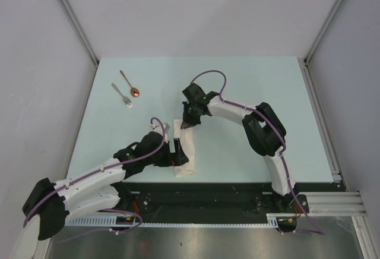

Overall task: Fold the napkin into a case and place the utensils inside
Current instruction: Fold the 2/3-rectangle-folded napkin at the center of the board.

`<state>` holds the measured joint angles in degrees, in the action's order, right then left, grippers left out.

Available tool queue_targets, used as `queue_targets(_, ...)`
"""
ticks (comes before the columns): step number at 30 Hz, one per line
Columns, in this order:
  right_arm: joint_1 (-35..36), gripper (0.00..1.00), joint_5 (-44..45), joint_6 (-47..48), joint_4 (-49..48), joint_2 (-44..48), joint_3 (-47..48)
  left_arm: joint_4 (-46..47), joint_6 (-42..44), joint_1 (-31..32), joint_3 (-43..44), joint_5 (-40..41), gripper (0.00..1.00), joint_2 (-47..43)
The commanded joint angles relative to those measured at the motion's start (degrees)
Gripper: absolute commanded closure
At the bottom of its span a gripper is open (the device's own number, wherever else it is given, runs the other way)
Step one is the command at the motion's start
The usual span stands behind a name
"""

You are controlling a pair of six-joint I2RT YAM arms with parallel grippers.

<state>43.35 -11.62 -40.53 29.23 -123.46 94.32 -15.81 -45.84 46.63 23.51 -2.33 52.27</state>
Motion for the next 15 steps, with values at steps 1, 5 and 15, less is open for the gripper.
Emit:
queue_targets(1,0.5,0.96,0.5,-0.6,-1.7,-0.6,2.4,-0.5,3.6,-5.1,7.2,-0.1,0.0,5.2)
queue_targets(5,0.7,0.93,0.0,-0.2,-1.5,-0.2,2.3,4.2,4.4,-7.4,9.3,-4.2,0.07,13.4)
queue_targets(15,0.8,0.86,-1.0,1.2,-1.7,0.9,2.4,9.6,4.0,-10.9,7.4,-6.3,0.62,18.8)
